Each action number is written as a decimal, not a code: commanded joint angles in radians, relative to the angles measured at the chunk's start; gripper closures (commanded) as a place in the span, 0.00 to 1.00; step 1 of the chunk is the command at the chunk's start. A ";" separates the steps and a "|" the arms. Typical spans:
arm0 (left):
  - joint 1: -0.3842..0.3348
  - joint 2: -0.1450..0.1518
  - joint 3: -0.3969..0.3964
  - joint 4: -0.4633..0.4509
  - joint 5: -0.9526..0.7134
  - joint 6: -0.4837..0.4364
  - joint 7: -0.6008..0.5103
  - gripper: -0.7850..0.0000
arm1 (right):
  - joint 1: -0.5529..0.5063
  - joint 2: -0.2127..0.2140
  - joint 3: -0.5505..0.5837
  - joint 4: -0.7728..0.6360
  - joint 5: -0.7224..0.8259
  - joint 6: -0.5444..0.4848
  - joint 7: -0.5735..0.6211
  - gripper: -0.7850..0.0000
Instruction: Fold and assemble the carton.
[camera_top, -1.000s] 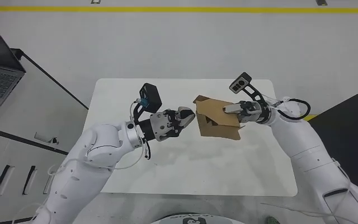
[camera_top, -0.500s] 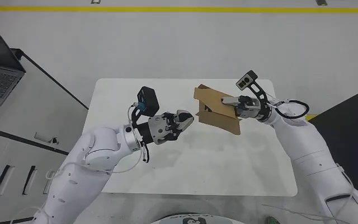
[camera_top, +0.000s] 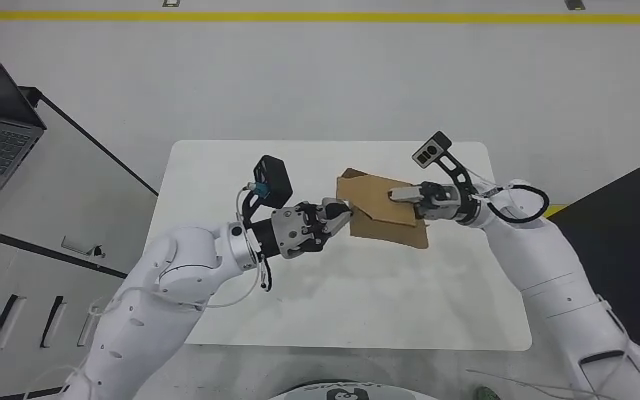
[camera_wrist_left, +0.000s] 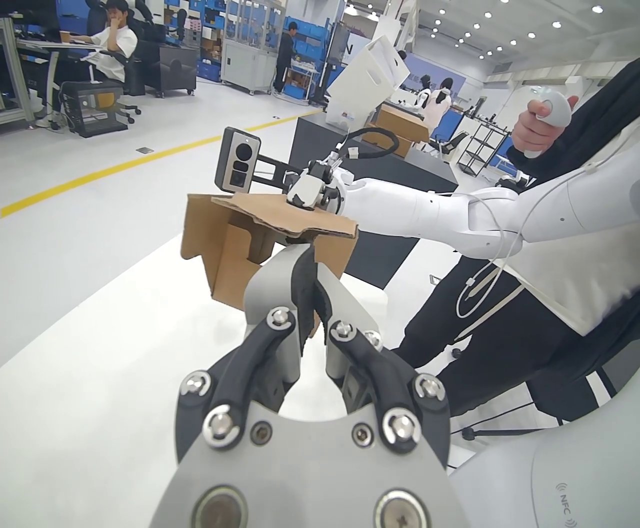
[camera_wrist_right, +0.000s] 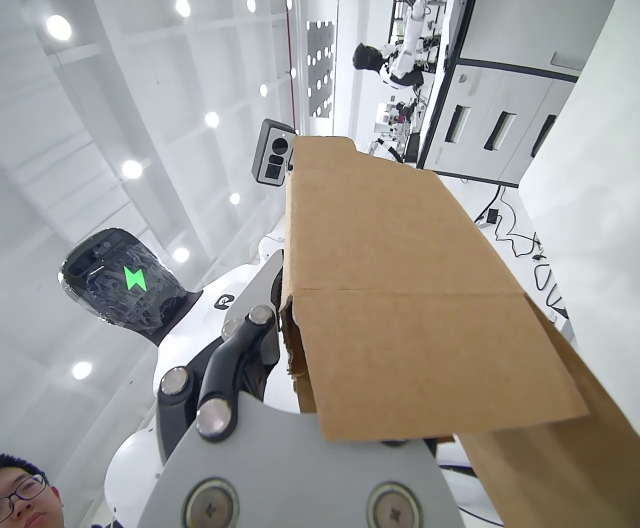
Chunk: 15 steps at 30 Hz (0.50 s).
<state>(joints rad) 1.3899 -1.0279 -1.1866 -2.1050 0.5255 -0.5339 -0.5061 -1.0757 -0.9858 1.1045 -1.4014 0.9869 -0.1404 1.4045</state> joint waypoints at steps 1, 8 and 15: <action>-0.001 0.000 0.003 -0.003 -0.002 -0.002 -0.005 1.00 | 0.002 -0.002 -0.002 -0.001 0.000 0.003 0.004 1.00; -0.011 -0.002 0.024 -0.006 -0.006 -0.006 -0.018 1.00 | 0.011 -0.011 -0.012 -0.004 -0.010 0.018 0.009 1.00; -0.027 -0.003 0.038 0.002 -0.003 -0.006 -0.030 1.00 | 0.019 -0.021 -0.025 0.007 -0.007 0.044 0.016 1.00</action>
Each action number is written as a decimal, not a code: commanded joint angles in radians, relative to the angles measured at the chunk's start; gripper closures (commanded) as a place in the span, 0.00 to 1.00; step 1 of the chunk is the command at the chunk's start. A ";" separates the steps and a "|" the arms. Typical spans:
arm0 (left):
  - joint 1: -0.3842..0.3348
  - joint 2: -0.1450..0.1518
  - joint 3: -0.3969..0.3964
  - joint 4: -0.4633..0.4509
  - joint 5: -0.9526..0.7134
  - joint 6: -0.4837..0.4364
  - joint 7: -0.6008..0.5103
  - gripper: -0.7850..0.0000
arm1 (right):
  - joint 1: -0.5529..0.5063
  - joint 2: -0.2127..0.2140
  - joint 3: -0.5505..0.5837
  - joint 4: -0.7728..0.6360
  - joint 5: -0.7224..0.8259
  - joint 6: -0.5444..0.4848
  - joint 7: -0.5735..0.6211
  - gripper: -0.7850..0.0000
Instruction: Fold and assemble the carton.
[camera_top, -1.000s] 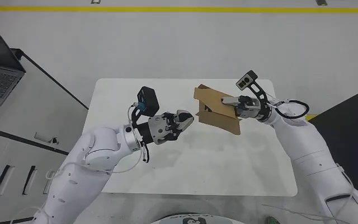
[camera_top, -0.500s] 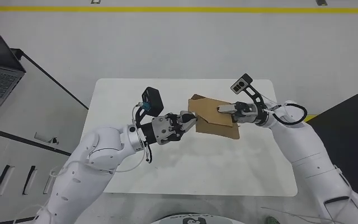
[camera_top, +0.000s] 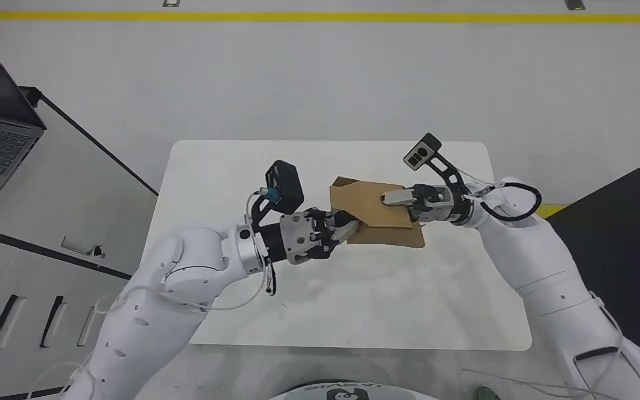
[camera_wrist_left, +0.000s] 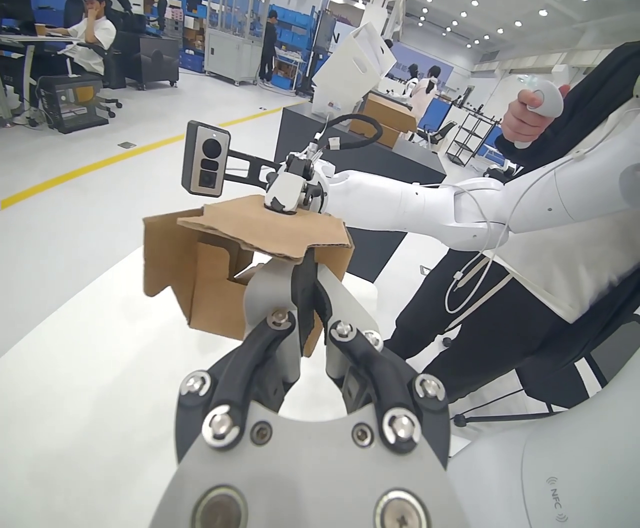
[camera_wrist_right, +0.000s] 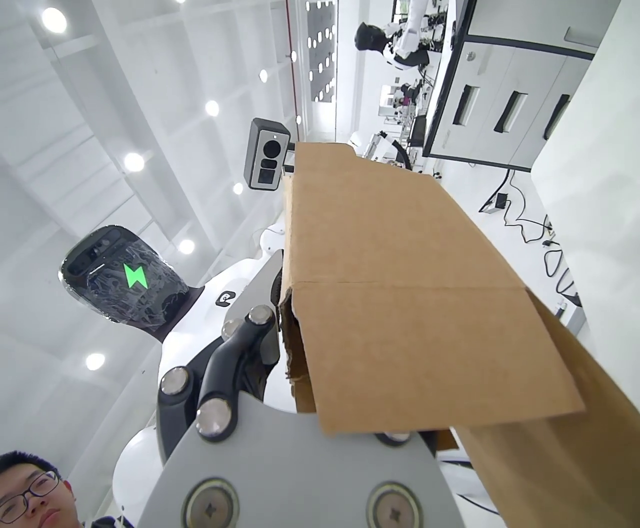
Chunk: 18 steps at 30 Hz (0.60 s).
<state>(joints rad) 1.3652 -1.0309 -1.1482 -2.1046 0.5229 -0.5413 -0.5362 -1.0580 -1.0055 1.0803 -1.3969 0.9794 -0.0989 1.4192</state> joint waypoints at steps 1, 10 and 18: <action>-0.005 0.000 -0.003 0.003 0.001 0.003 0.001 1.00 | 0.003 -0.002 -0.001 0.005 0.001 0.005 0.004 1.00; 0.001 0.002 -0.022 0.004 0.002 0.006 0.008 1.00 | 0.005 -0.009 0.008 0.033 0.018 0.027 0.023 1.00; -0.011 -0.002 0.015 0.011 0.002 0.001 0.006 1.00 | 0.009 -0.018 -0.005 0.040 0.011 0.045 0.024 1.00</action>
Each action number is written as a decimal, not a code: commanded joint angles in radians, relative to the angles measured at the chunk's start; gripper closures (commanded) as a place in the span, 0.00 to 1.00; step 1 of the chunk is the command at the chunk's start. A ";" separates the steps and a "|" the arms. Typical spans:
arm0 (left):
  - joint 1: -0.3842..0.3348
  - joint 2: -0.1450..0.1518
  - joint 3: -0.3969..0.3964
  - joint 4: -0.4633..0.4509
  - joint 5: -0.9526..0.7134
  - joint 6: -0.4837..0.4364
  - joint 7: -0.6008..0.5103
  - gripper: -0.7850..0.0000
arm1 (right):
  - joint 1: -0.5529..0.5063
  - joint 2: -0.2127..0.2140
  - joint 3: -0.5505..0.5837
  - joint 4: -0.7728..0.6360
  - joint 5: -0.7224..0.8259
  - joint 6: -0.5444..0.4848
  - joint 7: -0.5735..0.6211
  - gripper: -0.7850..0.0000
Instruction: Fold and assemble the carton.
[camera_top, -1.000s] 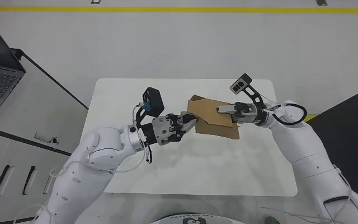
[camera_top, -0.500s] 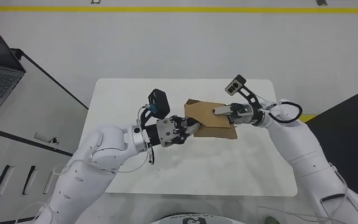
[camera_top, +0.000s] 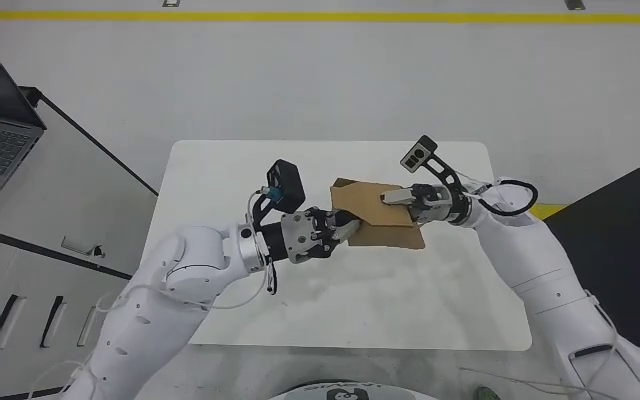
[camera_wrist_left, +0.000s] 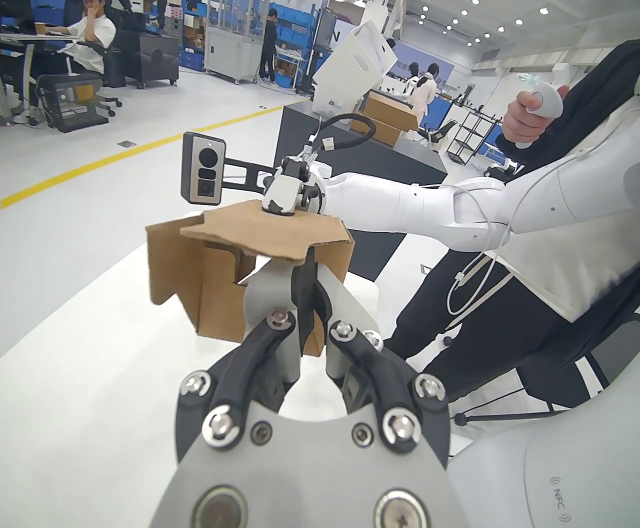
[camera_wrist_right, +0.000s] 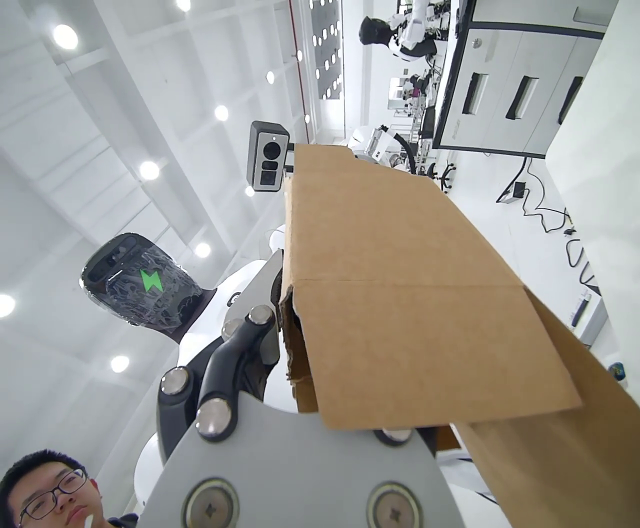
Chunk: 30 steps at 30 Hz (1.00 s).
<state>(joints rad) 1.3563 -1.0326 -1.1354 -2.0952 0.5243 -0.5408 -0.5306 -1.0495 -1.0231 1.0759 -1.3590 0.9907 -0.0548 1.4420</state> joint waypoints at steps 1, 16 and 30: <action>-0.005 -0.001 0.002 0.003 0.002 0.002 0.001 1.00 | 0.001 -0.001 0.000 0.004 -0.003 0.002 0.003 1.00; -0.002 -0.001 0.003 -0.007 0.013 0.006 0.008 1.00 | -0.004 -0.012 0.000 0.031 0.022 0.067 0.017 1.00; -0.001 -0.001 0.008 -0.011 0.017 0.011 0.007 1.00 | -0.005 -0.029 -0.014 0.076 0.076 0.122 0.050 1.00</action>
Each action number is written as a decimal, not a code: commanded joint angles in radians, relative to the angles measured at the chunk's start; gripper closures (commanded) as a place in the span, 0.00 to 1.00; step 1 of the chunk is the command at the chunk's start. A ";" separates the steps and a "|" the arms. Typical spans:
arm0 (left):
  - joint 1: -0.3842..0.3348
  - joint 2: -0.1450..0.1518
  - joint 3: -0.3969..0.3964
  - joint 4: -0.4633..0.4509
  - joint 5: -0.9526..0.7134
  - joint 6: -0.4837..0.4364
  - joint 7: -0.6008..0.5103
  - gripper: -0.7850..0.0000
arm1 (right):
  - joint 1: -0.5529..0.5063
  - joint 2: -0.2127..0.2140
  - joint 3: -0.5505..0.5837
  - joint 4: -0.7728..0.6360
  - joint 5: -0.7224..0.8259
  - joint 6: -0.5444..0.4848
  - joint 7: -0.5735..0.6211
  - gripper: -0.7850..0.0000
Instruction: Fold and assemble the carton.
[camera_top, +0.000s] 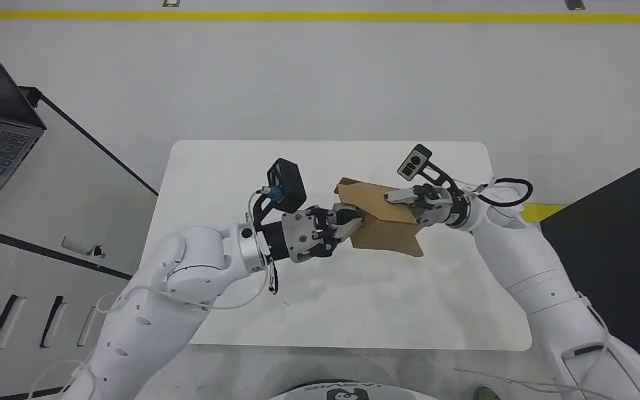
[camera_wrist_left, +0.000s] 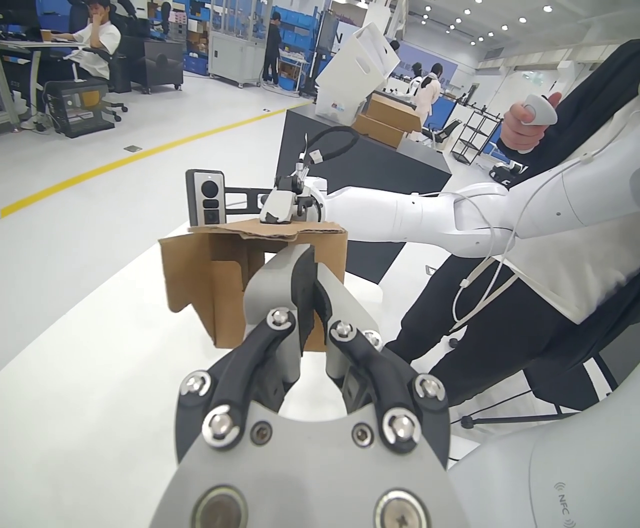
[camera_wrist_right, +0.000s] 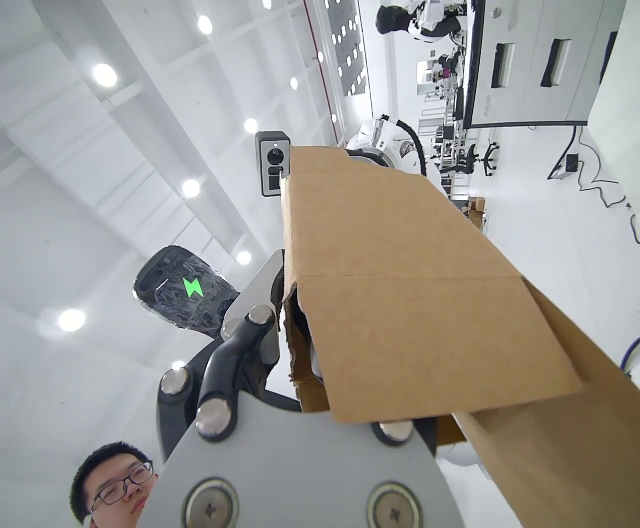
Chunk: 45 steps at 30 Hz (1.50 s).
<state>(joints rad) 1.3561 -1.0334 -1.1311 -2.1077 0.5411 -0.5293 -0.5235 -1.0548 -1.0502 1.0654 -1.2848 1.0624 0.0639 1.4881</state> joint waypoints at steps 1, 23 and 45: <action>-0.002 -0.001 0.005 0.002 0.001 0.001 0.000 1.00 | 0.002 -0.004 -0.007 0.004 0.010 0.006 0.007 1.00; -0.008 -0.002 -0.002 0.007 0.018 0.022 0.015 1.00 | 0.009 -0.031 -0.036 0.059 0.059 0.066 0.041 1.00; 0.041 0.005 -0.073 -0.029 0.054 0.027 0.076 1.00 | -0.029 -0.038 -0.022 0.073 0.145 0.209 -0.007 1.00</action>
<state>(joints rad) 1.3934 -1.0290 -1.1963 -2.1357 0.5924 -0.5060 -0.4568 -1.0841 -1.0879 1.0426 -1.2125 1.2073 0.2688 1.4821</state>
